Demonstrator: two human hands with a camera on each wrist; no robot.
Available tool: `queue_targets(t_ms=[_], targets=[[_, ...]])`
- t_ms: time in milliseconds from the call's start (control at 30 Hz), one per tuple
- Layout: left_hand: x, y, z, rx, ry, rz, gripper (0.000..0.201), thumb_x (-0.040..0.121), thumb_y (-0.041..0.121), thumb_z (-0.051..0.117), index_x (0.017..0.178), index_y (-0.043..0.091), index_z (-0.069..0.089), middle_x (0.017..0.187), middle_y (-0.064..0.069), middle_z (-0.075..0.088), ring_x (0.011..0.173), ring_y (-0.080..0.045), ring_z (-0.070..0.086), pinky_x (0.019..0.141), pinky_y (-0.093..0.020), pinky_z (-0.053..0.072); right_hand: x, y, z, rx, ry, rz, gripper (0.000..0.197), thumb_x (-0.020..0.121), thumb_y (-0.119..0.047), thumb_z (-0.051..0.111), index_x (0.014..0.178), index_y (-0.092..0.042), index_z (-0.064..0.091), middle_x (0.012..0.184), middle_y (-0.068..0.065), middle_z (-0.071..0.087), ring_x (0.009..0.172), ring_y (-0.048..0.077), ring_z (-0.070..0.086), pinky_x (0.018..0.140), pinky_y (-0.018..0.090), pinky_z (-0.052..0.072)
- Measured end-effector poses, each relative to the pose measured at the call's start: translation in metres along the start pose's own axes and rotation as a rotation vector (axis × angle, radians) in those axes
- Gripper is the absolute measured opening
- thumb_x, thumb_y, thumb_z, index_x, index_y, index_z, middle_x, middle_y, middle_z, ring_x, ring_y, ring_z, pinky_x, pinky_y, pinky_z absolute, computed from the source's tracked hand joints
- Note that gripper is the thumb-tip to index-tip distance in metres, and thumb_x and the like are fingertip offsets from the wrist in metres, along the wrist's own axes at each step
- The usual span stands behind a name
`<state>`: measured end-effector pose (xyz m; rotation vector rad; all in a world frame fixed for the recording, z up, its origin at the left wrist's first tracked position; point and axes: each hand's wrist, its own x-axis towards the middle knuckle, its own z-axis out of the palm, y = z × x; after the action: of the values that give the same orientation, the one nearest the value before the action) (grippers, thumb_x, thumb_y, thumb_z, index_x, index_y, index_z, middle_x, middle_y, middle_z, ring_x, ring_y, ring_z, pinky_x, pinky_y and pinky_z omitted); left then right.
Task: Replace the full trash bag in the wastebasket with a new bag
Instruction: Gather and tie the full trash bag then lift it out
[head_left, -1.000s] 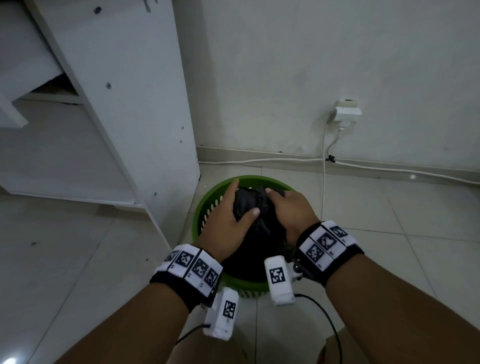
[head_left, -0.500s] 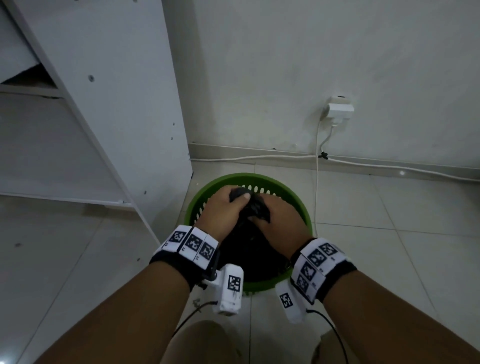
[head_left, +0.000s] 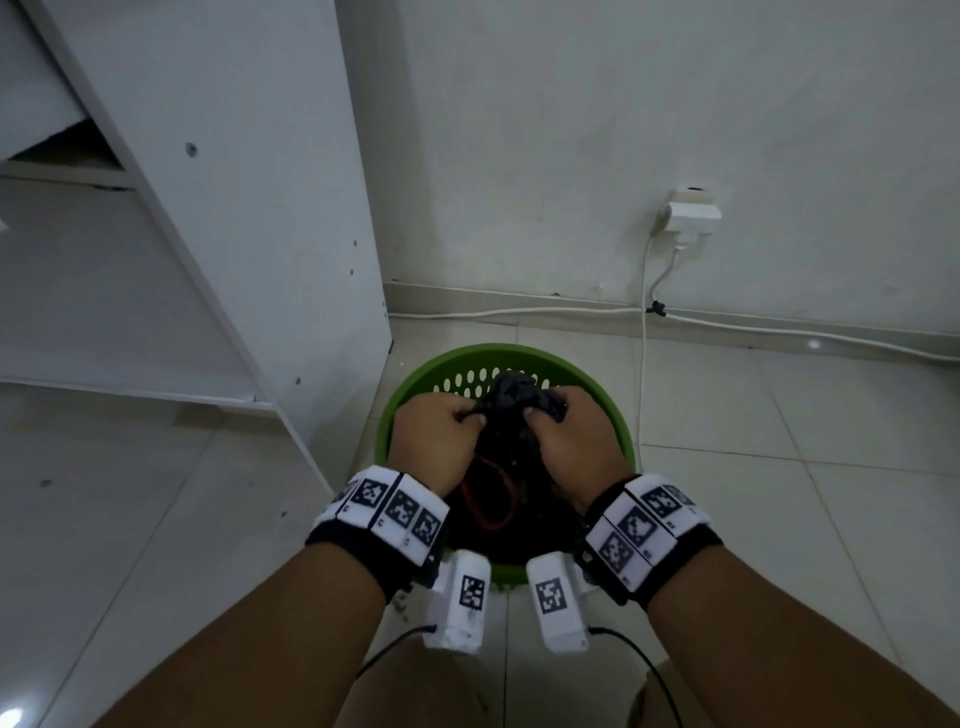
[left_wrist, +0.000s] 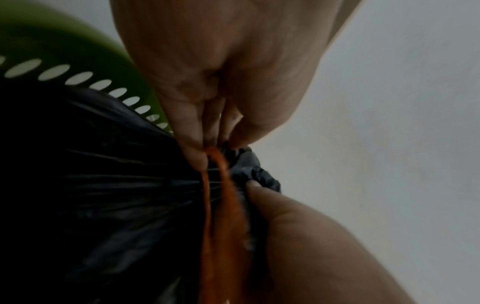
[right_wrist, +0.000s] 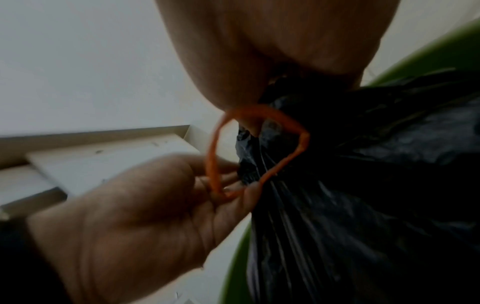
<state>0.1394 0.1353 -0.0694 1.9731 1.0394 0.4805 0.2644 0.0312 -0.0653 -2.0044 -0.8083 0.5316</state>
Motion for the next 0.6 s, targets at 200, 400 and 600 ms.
queue_targets(t_ms=[200,400,600], targets=[[-0.004,0.032,-0.005,-0.607,-0.154,-0.428,0.029,0.094,0.021,0.051,0.083,0.004,0.071,0.079,-0.015,0.071,0.075,-0.028,0.069,0.076,-0.041,0.059,-0.001,0.001,0.016,-0.102,-0.154,-0.255,0.049,0.090,-0.018,0.047,0.140,-0.021,0.046,0.131,0.000,0.058,0.118,0.017,0.056,0.105,0.034,0.045],[-0.018,0.047,-0.024,-0.670,-0.333,-0.460,0.049,0.101,0.033,0.044,0.127,-0.007,0.058,0.120,-0.026,0.055,0.109,-0.042,0.060,0.093,-0.044,0.052,-0.001,0.007,0.035,-0.295,-0.226,-0.287,0.110,0.066,-0.049,0.077,0.152,-0.017,0.017,0.143,0.004,0.033,0.126,0.020,0.045,0.105,0.037,0.045],[-0.021,0.042,-0.030,-0.337,-0.354,-0.210,0.033,0.100,0.036,0.046,0.096,0.020,0.074,0.109,-0.004,0.074,0.104,-0.019,0.067,0.102,-0.047,0.048,0.015,0.007,0.042,-0.451,-0.181,-0.292,0.073,0.082,-0.032,0.070,0.143,-0.020,0.033,0.135,0.007,0.043,0.106,0.027,0.060,0.085,0.043,0.055]])
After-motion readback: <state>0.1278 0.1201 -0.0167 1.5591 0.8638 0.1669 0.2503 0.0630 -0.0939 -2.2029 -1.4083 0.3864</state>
